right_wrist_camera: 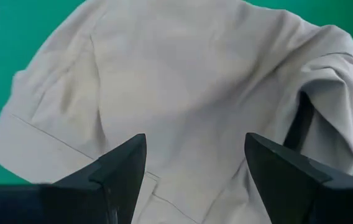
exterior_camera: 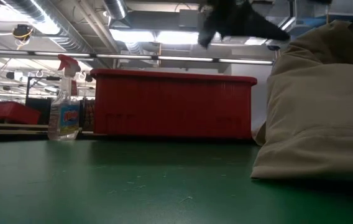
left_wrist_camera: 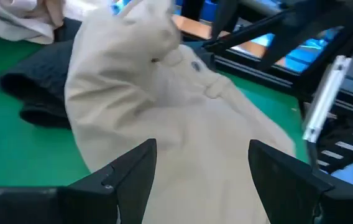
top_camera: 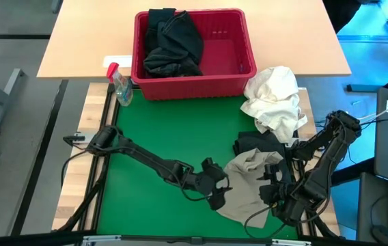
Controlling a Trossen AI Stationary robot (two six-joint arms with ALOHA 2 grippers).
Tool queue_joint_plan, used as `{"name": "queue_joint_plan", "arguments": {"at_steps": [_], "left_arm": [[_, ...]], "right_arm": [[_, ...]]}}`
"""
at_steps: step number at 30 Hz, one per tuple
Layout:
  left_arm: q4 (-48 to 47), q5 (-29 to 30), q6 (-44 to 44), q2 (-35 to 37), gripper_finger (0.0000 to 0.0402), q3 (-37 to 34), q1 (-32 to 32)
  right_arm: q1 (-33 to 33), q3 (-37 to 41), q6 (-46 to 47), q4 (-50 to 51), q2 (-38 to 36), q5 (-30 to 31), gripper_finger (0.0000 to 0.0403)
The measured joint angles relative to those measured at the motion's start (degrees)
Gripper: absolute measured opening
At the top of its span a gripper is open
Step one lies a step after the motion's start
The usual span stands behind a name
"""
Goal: Fold Laundry from Bin
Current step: Stack the brown shorts on top of the black shorts
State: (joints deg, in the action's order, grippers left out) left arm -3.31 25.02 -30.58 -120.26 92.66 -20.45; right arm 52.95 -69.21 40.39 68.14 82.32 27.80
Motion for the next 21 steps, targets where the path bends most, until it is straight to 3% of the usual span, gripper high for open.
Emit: {"name": "queue_joint_plan", "arguments": {"at_steps": [7,10,15,21], "left_arm": [[1.19,10.03,0.22,-2.29,0.0247,-0.04,2.94],[1.78,11.49,1.89,-2.15,0.0247,-0.02,3.96],[1.40,11.10,2.70,-2.43,0.0247,-0.02,5.55],[2.39,0.80,9.35,-4.29,0.0247,-0.02,8.50]], "right_arm": [[1.89,0.00,1.62,1.05,0.00,0.48,0.0271],[3.85,0.00,2.10,0.89,-0.09,1.04,0.0271],[6.59,0.00,4.72,0.96,-0.09,2.78,0.0271],[6.82,0.00,5.81,1.04,-0.09,3.61,0.0271]]}}
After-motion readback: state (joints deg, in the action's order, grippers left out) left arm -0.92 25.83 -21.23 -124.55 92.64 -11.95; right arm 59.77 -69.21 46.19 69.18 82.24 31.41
